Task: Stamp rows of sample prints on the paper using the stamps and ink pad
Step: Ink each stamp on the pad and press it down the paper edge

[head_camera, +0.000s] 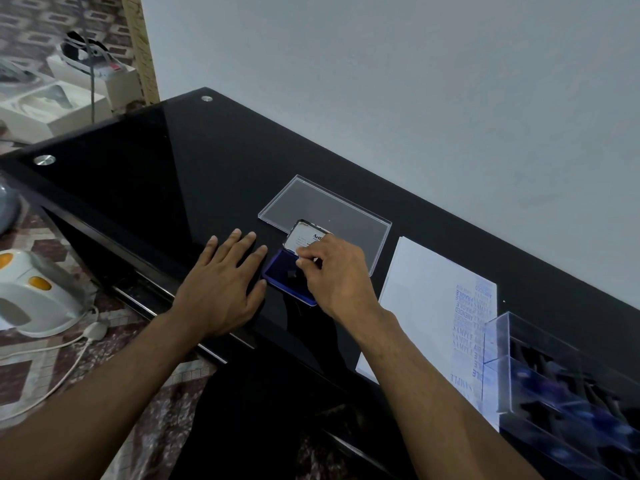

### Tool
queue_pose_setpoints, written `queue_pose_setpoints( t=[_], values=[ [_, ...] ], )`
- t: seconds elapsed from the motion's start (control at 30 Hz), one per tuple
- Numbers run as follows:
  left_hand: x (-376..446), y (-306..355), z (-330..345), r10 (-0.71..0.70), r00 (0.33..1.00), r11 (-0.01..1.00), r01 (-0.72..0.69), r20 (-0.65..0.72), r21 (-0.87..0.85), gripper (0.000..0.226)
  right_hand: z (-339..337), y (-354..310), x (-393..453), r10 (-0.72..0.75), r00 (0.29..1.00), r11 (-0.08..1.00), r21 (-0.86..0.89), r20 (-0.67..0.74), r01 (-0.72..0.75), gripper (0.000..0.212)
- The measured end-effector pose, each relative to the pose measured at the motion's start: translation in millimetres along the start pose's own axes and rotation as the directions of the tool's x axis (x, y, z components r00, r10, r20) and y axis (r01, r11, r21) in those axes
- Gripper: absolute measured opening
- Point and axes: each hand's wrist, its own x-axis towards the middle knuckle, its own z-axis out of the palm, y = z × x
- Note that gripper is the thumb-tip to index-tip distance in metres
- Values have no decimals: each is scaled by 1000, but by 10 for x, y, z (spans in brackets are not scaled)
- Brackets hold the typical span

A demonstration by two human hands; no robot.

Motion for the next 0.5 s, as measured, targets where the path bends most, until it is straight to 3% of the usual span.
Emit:
queue_pose_setpoints(
  t=[0.1, 0.23, 0.5],
  values=[
    [8, -1, -13, -2, 1000, 1000, 2, 13, -13, 72, -3, 7, -37, 1, 1000, 998, 63, -21, 0, 24],
    [34, 13, -75, -3, 1000, 997, 4, 19, -71, 74, 37, 108, -136, 67, 983, 970, 241, -172, -24, 25],
    [133, 504, -254, 89, 996, 988, -90, -19, -122, 71, -200, 494, -416, 138, 948, 948, 316, -287, -43, 21]
  ],
)
